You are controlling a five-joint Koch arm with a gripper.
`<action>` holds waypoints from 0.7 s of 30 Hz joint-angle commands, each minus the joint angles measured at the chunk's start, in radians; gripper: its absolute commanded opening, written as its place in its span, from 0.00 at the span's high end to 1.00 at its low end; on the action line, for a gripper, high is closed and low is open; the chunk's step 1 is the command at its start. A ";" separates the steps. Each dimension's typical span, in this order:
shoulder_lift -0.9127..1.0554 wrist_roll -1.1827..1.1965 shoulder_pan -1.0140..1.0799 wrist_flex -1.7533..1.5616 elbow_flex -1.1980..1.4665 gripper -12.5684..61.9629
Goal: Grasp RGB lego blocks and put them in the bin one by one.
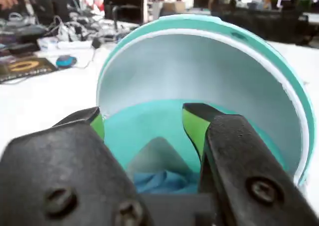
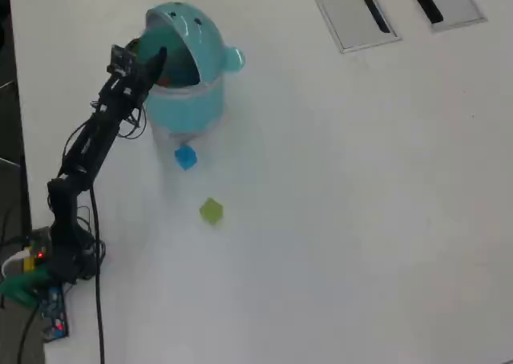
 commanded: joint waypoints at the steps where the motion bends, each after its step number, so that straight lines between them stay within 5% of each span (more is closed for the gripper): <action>1: 0.023 -0.040 0.012 -0.040 -0.103 0.43; 21: 0.477 -0.101 0.236 0.150 0.434 0.39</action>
